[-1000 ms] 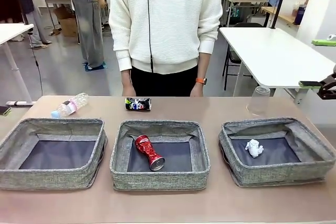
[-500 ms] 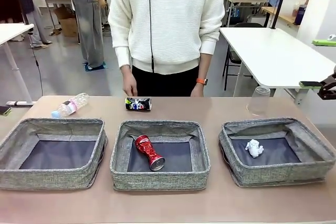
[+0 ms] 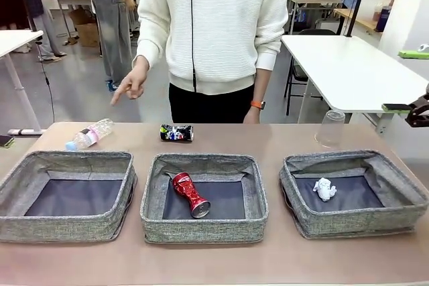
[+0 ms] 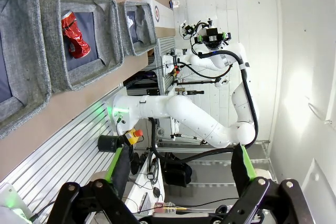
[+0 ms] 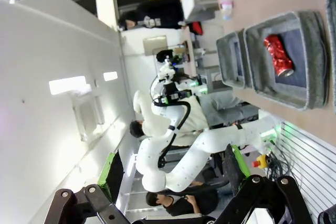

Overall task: Sort the waste into the appropriate baskets.
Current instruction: Pick up the waste item pointed out by the person.

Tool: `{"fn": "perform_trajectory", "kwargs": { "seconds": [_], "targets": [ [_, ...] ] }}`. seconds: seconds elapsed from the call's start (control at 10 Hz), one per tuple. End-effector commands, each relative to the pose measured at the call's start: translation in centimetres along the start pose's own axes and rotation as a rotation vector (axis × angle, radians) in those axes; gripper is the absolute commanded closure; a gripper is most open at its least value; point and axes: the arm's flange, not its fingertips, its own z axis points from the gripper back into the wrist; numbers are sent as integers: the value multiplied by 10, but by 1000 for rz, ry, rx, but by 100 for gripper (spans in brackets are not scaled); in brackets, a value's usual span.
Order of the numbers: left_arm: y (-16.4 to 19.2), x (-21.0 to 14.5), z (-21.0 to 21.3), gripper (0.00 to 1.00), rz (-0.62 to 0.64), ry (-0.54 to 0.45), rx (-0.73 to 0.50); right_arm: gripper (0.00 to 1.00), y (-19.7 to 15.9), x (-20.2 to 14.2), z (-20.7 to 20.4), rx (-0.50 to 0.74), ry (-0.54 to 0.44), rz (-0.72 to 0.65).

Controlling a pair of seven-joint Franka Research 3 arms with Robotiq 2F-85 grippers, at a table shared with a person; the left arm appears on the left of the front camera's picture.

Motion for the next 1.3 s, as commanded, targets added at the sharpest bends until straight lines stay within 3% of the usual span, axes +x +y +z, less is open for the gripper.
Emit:
{"fn": "perform_trajectory", "kwargs": {
  "seconds": [0.0, 0.4, 0.5, 0.6, 0.8, 0.9, 1.0, 1.1, 1.2],
  "targets": [
    [-2, -2, -3, 0, -1, -4, -18, 0, 6, -1, -1, 21, -1, -19],
    [0, 0, 0, 0, 0, 0, 0, 0, 6, -1, -1, 21, -1, -19],
    [-7, 20, -8, 0, -105, 35, 340, 0, 6, -1, -1, 21, -1, -19],
    [-12, 50, -18, 0, -217, -52, 760, 0, 6, -1, -1, 21, -1, -19],
    [-12, 97, -48, 0, -474, -77, 1294, 0, 6, -1, -1, 21, -1, -19],
    [-8, 115, -61, 0, -617, -48, 1462, 0, 6, -1, -1, 21, -1, -19],
    [-3, 131, -68, 0, -839, -41, 1569, 0, 6, -1, -1, 21, -1, -19],
    [5, 150, -68, 0, -1010, -40, 1640, 0, 6, -1, -1, 21, -1, -19],
    [15, 166, -66, 0, -1097, -38, 1670, 0, 6, -1, -1, 21, -1, -19]
  ]
}}
